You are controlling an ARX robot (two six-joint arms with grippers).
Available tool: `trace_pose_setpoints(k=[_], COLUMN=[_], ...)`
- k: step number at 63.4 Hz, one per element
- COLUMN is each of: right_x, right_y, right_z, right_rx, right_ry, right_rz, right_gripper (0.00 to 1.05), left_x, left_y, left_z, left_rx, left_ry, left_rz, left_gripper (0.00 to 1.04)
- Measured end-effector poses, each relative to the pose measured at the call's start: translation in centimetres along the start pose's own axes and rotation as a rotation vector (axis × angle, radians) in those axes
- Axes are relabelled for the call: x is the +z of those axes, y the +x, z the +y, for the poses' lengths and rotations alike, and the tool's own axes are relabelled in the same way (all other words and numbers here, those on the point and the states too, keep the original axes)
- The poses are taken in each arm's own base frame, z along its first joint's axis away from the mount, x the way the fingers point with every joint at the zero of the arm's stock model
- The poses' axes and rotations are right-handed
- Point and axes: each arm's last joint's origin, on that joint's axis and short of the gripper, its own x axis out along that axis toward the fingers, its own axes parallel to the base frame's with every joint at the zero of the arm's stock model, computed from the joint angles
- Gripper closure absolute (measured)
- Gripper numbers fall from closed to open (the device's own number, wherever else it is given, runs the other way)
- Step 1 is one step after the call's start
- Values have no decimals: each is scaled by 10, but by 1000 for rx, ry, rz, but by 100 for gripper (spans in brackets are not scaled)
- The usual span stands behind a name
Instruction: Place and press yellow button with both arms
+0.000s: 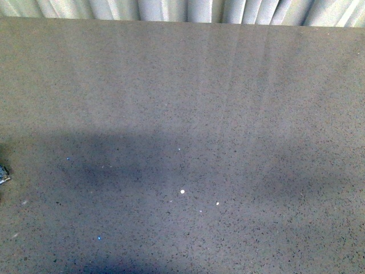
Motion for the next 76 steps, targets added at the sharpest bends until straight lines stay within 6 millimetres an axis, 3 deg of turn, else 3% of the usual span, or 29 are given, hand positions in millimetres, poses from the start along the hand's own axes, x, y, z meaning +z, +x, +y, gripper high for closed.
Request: trace_pose_setpoints(k=[18,30,47,59,76], right_x=[0,0,0,0,0], right_y=[0,0,0,0,0], right_z=[0,0,0,0,0], right_rx=[0,0,0,0,0], right_ry=[0,0,0,0,0], right_rz=[0,0,0,0,0], right_gripper=[9,9,9,9,9], left_x=[1,11,51,83,104], left_y=[-1,-13,-28,-18,21], left_z=[-1,4,8,-26,-115], left_rx=[-5,5,19,-45,-237], left_ry=[4,-3,48,131,199], left_rz=[-3,-28,-108,-168,-197], left_gripper=[69,70,70,70,70])
